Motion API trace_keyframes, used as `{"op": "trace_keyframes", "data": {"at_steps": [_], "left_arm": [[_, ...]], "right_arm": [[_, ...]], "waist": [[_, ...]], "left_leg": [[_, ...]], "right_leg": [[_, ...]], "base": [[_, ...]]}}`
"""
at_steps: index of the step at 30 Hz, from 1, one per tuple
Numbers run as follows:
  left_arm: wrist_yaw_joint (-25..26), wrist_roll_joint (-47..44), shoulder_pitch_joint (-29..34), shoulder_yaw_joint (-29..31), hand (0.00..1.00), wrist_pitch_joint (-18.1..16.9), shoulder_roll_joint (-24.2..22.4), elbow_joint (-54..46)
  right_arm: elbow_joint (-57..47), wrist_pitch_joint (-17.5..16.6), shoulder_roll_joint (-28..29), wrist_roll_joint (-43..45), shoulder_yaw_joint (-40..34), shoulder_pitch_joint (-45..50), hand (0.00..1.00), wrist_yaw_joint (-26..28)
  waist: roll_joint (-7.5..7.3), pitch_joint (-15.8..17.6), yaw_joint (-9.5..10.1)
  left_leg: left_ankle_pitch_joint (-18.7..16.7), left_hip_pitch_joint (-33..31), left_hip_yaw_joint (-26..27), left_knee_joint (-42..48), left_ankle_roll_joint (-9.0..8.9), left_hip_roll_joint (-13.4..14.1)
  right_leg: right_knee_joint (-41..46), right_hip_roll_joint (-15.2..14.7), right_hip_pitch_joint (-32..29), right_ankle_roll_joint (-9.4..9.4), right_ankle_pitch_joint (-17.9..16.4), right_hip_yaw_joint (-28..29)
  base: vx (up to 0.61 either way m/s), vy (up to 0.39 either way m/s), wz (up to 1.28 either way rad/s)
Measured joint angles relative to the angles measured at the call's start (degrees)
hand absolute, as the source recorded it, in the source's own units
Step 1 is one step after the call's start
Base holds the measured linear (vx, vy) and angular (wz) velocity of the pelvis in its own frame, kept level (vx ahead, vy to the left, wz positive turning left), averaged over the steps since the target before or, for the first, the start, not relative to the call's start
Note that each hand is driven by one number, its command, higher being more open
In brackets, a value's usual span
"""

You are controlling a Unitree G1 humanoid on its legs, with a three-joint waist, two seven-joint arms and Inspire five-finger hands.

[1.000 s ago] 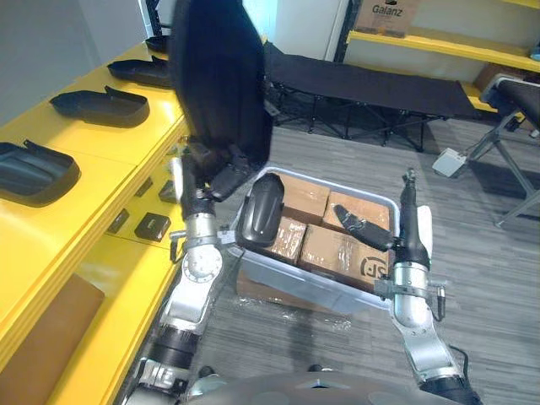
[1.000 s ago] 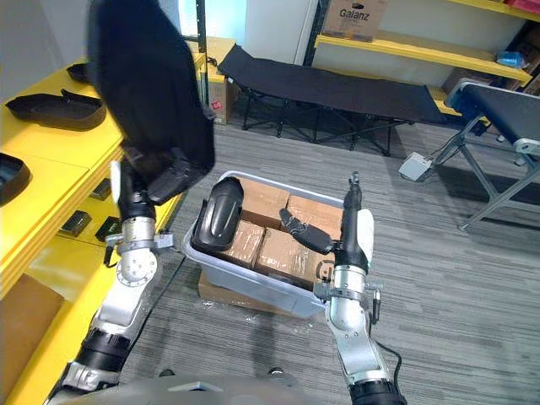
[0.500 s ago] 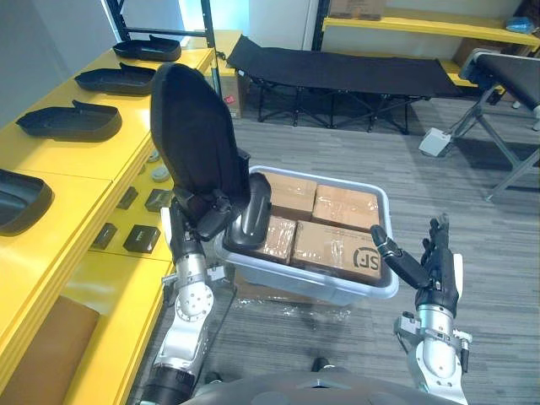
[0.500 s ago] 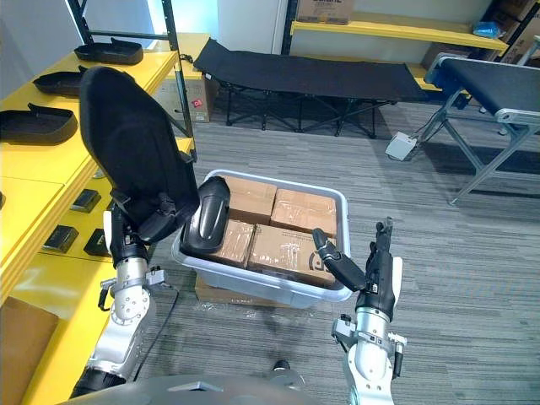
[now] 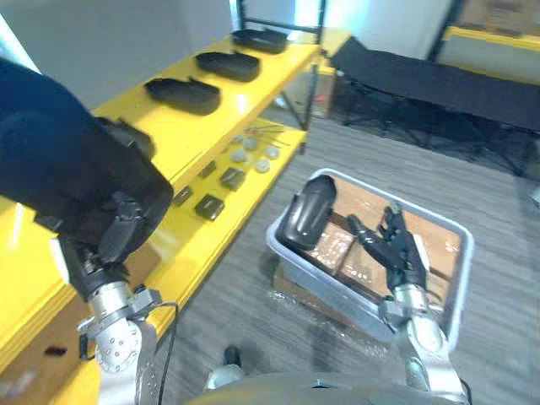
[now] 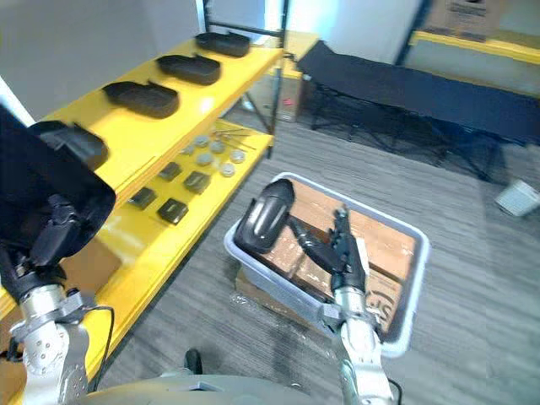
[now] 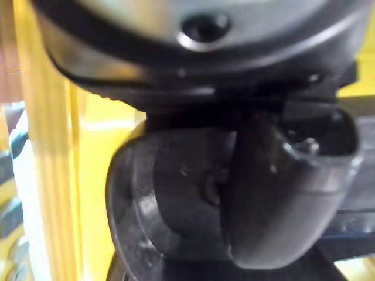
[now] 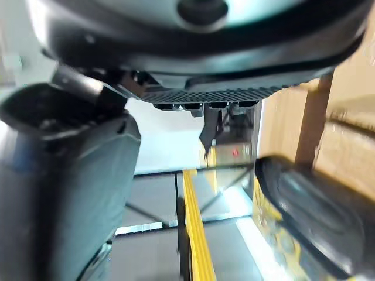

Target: Walk over and take three plastic housings, then place them on the shelf

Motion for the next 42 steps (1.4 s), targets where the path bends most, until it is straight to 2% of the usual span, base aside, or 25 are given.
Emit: {"op": "trace_keyframes", "data": {"at_steps": [4,6,13,14,15,17,19,21,27,32,34,35,36,37,38,39,40,41,42], "left_arm": [[-1.14,-0.76,5.36,4.02,0.0,-0.3,-2.98,-0.53],[-1.69,-1.02,6.77,5.18,0.0,-0.92,-3.99,-0.53],[-5.11,-0.79,6.74,5.31,0.0,-1.49,-4.57,-1.42],[-6.08,-0.86,6.18,5.16,0.0,-1.49,-4.45,-1.47],[-7.25,-0.93,4.87,4.56,0.0,-1.51,-4.27,-1.42],[-9.41,-0.84,0.45,1.57,0.0,-1.62,-4.03,-0.52],[-8.81,-0.73,-1.33,0.14,0.0,-1.66,-3.77,-0.52],[-7.1,-0.56,-1.39,0.06,0.0,-1.66,-3.15,-0.52],[-5.72,-0.72,-0.24,-0.21,0.0,-1.62,-2.44,-0.51],[-4.68,-0.24,-0.39,-0.33,0.0,-1.62,-2.37,-0.52],[-4.96,-0.21,-0.74,-0.05,0.0,-1.65,-1.72,-0.73],[-5.23,-0.21,-0.96,0.58,0.0,-1.68,-1.03,-0.98],[-5.38,-0.21,-1.35,0.85,0.0,-1.67,-0.51,-1.03],[-5.77,-0.14,-2.54,1.35,0.0,-1.68,0.97,-1.09],[-5.95,0.1,-3.47,1.89,0.0,-2.02,1.97,-1.09],[-6.42,0.23,-5.2,2.23,0.0,-2.09,2.82,-0.91],[-6.82,0.31,-5.97,2.23,0.0,-2.2,3.26,-1.03],[-6.87,0.47,-7.94,2.36,0.0,-2.51,4.88,-1.03],[-6.33,0.43,-9.62,2.9,0.0,-2.64,6.02,-0.94]], "right_arm": [[2.99,1.56,0.07,-2.95,5.63,-5.14,1.0,0.53],[3.34,2.09,0.1,-3.84,7.18,-6.79,1.0,0.53],[4.43,2.66,0.24,-3.67,7.52,-8.23,1.0,-0.41],[4.54,2.98,0.57,-3.83,7.09,-7.69,1.0,-0.59],[4.53,3.02,0.5,-3.98,6.15,-7.41,1.0,-0.92],[4.0,2.99,-0.58,-4.98,1.78,-5.85,1.0,-1.86],[4.03,2.97,-1.79,-4.84,0.26,-5.12,1.0,-1.94],[4.02,2.57,-1.59,-4.71,-0.01,-5.06,1.0,-1.28],[3.94,0.27,-1.12,-4.03,0.09,-5.36,1.0,-0.27],[0.85,-3.46,0.88,-1.93,0.27,-7.76,1.0,-0.85],[-3.61,-5.87,2.74,-2.0,0.3,-8.72,1.0,-1.98],[-5.9,-7.2,3.33,-2.08,0.24,-10.29,1.0,-2.73],[-7.05,-7.96,3.4,-2.12,0.02,-11.0,1.0,-3.21],[-9.38,-9.71,3.42,-2.12,-0.68,-11.96,1.0,-4.15],[-10.94,-10.97,3.25,-2.05,-1.37,-12.7,1.0,-4.4],[-12.67,-12.86,2.37,-1.87,-2.74,-12.95,1.0,-4.66],[-13.31,-13.54,2.04,-1.65,-3.38,-12.98,1.0,-4.7],[-14.11,-14.96,2.05,-0.82,-4.91,-13.56,1.0,-4.74],[-14.13,-15.6,1.97,-0.8,-5.13,-15.18,1.0,-4.72]], "waist": [[-0.41,0.26,4.06],[-0.73,0.37,5.21],[-0.66,0.75,5.41],[-0.75,1.09,3.94],[-1.07,1.55,2.46],[0.62,2.76,0.88],[1.35,3.51,0.0],[1.42,3.85,0.03],[1.4,4.32,0.16],[1.45,6.23,1.15],[0.61,6.75,1.97],[-0.27,7.22,2.46],[-0.65,7.4,2.84],[-1.78,7.36,3.47],[-2.25,7.45,3.45],[-2.07,7.51,2.34],[-1.95,7.27,1.61],[-2.05,6.97,0.79],[-2.31,6.77,0.49]], "left_leg": [[0.34,-0.77,-3.58,0.0,0.33,-1.21],[0.26,-0.87,-4.56,-0.01,0.4,-1.7],[0.89,-3.04,-8.71,-0.02,1.13,-2.67],[-0.77,-4.42,-2.6,1.24,3.78,-1.72],[-1.44,-5.84,3.08,3.87,5.62,-0.21],[-0.81,-7.74,16.17,7.97,7.0,4.07],[0.95,-7.98,16.29,7.37,7.3,2.99],[0.98,-7.46,16.5,7.04,7.31,2.29],[0.92,-7.56,16.21,7.69,7.63,1.43],[-2.3,-9.61,14.91,14.3,7.75,1.4],[-4.29,-9.72,14.38,16.28,7.81,0.27],[-5.6,-9.74,14.32,17.76,7.92,-0.55],[-6.34,-9.82,14.31,18.63,7.99,-0.93],[-8.36,-10.25,14.33,20.61,8.34,-1.91],[-9.79,-10.33,14.1,21.87,8.73,-2.51],[-10.9,-10.32,11.57,22.61,9.51,-3.79],[-11.04,-9.85,10.31,21.72,9.74,-4.51],[-10.76,-8.45,7.98,18.72,10.14,-5.25],[-10.43,-7.14,6.64,16.36,10.69,-5.72]], "right_leg": [[0.21,-0.5,1.41,0.24,-0.88,-3.6],[1.18,-1.08,1.63,0.39,-1.81,-4.34],[4.82,-2.05,2.02,0.91,-4.1,-7.88],[4.99,-2.14,2.86,1.43,-4.09,-11.13],[5.01,-2.18,3.92,1.59,-3.99,-14.14],[8.23,-2.93,4.81,2.1,-5.59,-18.86],[11.92,-4.88,4.82,2.67,-7.98,-18.9],[13.45,-6.06,4.45,2.62,-9.06,-17.54],[15.67,-7.61,4.32,2.84,-10.63,-16.76],[20.62,-10.82,4.56,3.86,-13.47,-16.97],[22.37,-12.92,5.5,4.63,-14.63,-18.07],[23.46,-14.74,6.0,4.69,-15.39,-18.3],[23.9,-15.44,6.32,4.44,-15.66,-18.5],[24.86,-16.96,6.73,2.65,-16.42,-18.74],[27.76,-17.83,7.17,-0.5,-15.71,-17.81],[34.2,-19.56,4.66,-6.5,-11.39,-11.24],[37.4,-20.02,2.75,-8.02,-8.05,-7.11],[43.26,-20.0,-1.17,-5.93,-6.23,-0.4],[46.73,-18.4,-5.17,-4.03,-10.97,2.1]], "base": [[-0.01,0.03,0.49],[-0.02,0.044,0.33],[-0.04,0.023,0.4],[-0.05,-0.011,1.03],[-0.05,-0.016,1.59],[-0.03,0.043,1.48],[0.0,0.106,0.85],[-0.02,0.114,0.2],[-0.03,0.065,0.02],[-0.02,0.054,0.15],[0.03,0.069,0.23],[0.05,0.067,0.16],[0.08,0.094,0.19],[0.13,0.1,0.25],[0.18,0.161,0.7],[0.18,0.171,0.84],[0.21,0.195,1.07],[0.24,0.126,0.76],[0.25,0.089,0.57]]}}
